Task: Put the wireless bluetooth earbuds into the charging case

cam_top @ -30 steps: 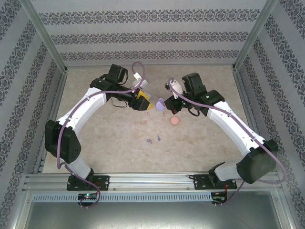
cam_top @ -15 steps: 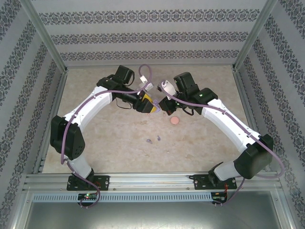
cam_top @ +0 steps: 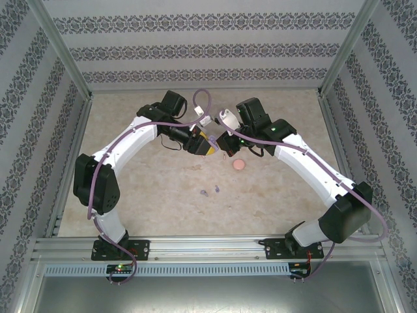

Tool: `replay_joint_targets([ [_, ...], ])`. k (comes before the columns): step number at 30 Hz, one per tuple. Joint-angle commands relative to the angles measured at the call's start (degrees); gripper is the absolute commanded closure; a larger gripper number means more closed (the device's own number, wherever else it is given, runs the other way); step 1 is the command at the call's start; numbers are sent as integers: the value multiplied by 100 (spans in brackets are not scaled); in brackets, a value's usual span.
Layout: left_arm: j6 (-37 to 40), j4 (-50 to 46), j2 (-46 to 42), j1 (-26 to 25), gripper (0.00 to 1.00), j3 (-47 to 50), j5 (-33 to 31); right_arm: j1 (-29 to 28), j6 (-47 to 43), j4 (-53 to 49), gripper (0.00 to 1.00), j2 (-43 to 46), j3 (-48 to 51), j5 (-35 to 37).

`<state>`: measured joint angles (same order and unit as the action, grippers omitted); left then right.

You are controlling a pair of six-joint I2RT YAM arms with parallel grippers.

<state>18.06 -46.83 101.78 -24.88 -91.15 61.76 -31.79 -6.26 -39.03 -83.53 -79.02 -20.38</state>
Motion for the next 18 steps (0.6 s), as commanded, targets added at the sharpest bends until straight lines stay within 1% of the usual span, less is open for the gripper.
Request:
replay_joint_targets([
  [1,167,-181,18,-68,44,-174,196,-81,-80,-9,100,-11,-157,29],
  [6,159,-151,15,-69,49,-183,231,-82,-77,5,100,4,-157,32],
  [18,108,-42,26,-70,80,-168,363,-90,-9,61,100,46,-165,24],
])
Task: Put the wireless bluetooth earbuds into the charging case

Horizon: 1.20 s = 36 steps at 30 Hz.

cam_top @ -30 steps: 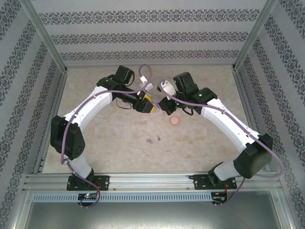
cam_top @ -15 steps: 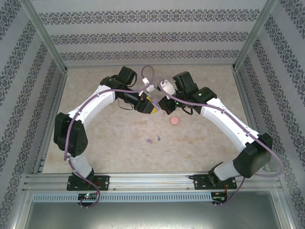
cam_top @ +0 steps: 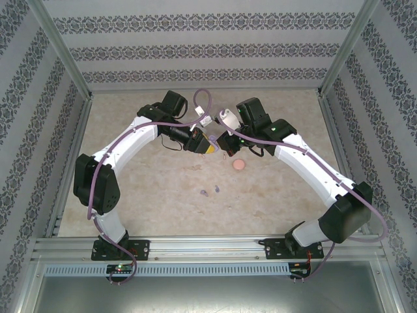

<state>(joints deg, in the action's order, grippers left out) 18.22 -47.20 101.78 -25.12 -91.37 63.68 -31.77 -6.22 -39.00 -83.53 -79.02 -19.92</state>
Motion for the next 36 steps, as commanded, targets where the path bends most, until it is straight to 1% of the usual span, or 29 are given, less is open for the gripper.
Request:
replay_joint_targets([
  [1,82,22,23,-44,84,-136,169,-92,10,75,99,62,-166,6],
  [2,76,26,26,-51,87,-135,171,-85,39,94,87,86,-166,44],
  [3,55,41,26,-43,89,-120,164,-84,56,109,80,123,-158,77],
  [6,-42,211,-15,-40,94,-28,72,-20,176,130,64,263,-158,138],
  [9,-248,560,-122,-28,100,158,-198,73,286,87,53,534,-47,31],
  [10,-350,749,-176,-23,100,255,-301,93,332,78,48,668,26,21],
  [11,-438,944,-236,2,100,340,-357,99,380,28,45,812,102,67],
  [15,-839,1698,-507,106,100,769,-707,99,647,-24,40,1450,603,107],
  [16,-963,1893,-587,137,100,876,-904,101,751,47,40,1658,820,91],
  [21,-1477,2918,-1000,313,100,1526,-1503,-17,1571,556,36,2487,1808,77],
  [23,-1681,3450,-1228,357,100,1864,-1736,-142,1950,757,36,2689,2171,264],
  [30,-2040,5080,-1891,368,100,2903,-2515,-462,3109,1281,36,2930,3063,1174],
  [33,-2041,6042,-2120,359,100,3442,-2697,-550,3426,1433,36,2795,3281,1376],
  [36,-1937,7120,-2378,287,100,4088,-3086,-700,3524,1489,36,2490,3287,1445],
])
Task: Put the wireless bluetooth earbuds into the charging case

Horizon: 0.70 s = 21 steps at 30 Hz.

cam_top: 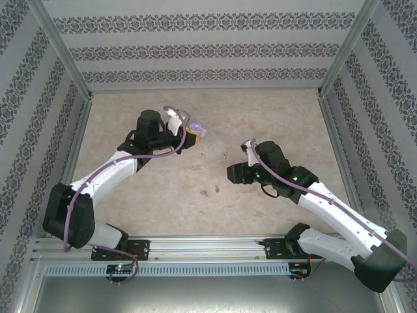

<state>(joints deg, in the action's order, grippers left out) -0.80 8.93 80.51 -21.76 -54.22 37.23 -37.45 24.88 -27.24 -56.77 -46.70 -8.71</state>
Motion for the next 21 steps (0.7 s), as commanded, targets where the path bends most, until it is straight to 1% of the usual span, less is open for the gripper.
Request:
replay_joint_targets([
  [1,63,1873,-349,-94,100,607,-564,-198,429,325,36,-323,19,338],
  [3,270,2224,-508,-174,100,883,-627,-331,429,343,37,-579,-76,401],
  [7,149,1791,-631,-188,100,761,-524,-572,446,298,37,-1210,-409,518],
  [9,91,2018,-713,-196,100,878,-513,-647,478,230,37,-1562,-611,548],
  [13,-79,2743,-974,-197,100,1309,-1174,-834,488,154,40,-2266,-934,579],
  [17,-265,3246,-1258,-189,100,1610,-2108,-1084,411,20,44,-2935,-1303,596],
  [21,-373,3609,-1522,-191,100,1795,-2558,-1287,305,-263,48,-3543,-1676,717],
])
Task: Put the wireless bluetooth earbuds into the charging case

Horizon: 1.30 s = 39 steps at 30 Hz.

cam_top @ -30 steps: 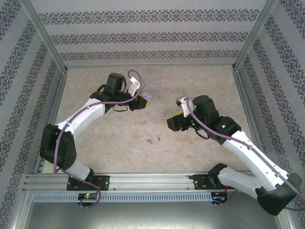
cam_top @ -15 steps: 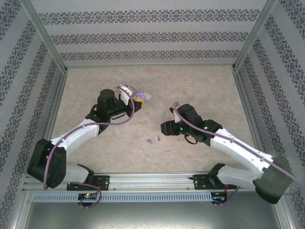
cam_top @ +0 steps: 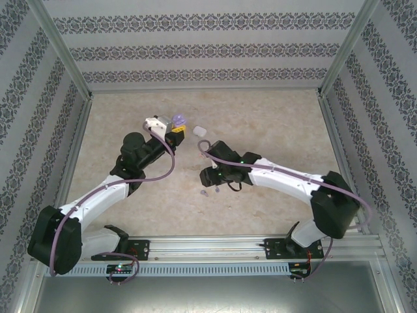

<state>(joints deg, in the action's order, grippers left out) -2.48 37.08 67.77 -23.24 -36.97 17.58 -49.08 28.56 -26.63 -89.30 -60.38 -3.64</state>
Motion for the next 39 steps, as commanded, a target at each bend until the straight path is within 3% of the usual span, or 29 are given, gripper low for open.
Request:
replay_joint_targets([
  [1,-224,808,-313,-39,100,78,-658,-152,-78,-386,48,-407,-371,236],
  [17,-208,568,-835,-40,100,72,-859,-539,-191,-879,53,-1875,-1146,620],
  [39,-164,542,-864,-39,100,83,-695,-654,-185,-913,58,-2261,-1239,608],
])
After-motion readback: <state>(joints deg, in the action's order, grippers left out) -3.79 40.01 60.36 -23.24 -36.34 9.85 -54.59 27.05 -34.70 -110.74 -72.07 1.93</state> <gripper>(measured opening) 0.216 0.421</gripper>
